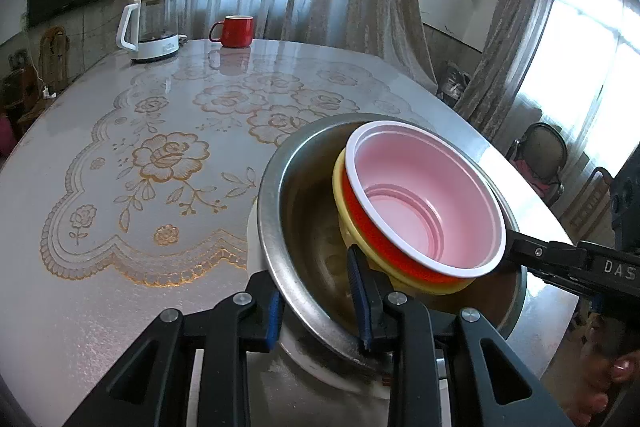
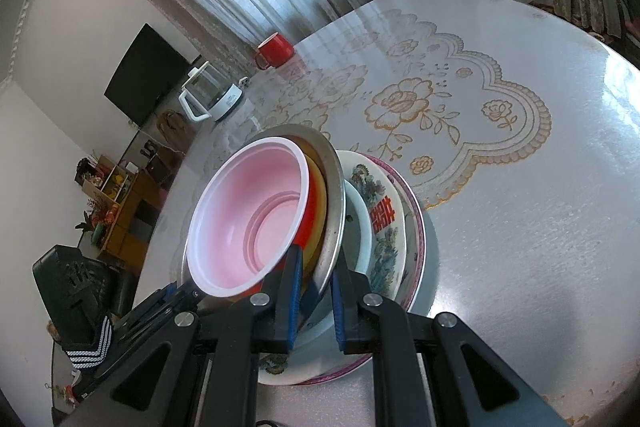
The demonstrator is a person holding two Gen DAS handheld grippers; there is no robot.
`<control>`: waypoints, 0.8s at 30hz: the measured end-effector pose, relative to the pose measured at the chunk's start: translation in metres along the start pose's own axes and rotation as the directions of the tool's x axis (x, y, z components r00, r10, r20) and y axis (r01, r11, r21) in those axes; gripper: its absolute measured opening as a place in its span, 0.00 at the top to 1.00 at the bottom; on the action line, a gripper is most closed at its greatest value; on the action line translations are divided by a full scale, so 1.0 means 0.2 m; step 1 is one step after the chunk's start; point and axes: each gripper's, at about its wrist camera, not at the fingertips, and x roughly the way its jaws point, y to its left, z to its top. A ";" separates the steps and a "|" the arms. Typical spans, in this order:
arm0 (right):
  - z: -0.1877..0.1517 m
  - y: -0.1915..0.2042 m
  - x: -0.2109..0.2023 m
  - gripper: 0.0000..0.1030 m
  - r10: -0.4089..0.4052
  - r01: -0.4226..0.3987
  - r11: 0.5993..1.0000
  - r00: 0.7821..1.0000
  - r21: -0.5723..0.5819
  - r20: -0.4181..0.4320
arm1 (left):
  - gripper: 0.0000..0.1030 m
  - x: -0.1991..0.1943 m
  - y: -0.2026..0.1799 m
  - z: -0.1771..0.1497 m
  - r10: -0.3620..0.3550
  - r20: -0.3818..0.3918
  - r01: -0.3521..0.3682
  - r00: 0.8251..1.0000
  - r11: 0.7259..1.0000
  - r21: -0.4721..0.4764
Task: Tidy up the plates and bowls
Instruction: 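Carry the steel basin over the rose-pattern plate stack with the right gripper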
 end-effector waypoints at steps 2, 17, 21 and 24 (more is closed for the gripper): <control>0.00 0.01 0.00 0.88 -0.001 0.001 1.000 1.000 -0.004 0.001 | 0.71 0.00 0.00 0.00 0.001 -0.001 -0.001 1.000 1.000 -0.002; 0.01 0.01 0.03 0.87 -0.030 0.030 0.999 0.999 -0.021 -0.011 | 0.70 0.03 -0.01 0.00 0.024 -0.009 -0.024 1.000 1.000 0.017; 0.01 0.01 0.03 0.87 -0.029 0.029 0.999 1.000 -0.012 -0.009 | 0.69 0.03 -0.01 -0.01 0.029 -0.006 -0.028 1.000 0.999 0.021; 0.02 0.00 0.03 0.85 -0.021 0.021 1.000 1.000 0.001 -0.008 | 0.69 0.03 -0.01 -0.01 0.026 -0.004 -0.026 1.000 0.999 0.021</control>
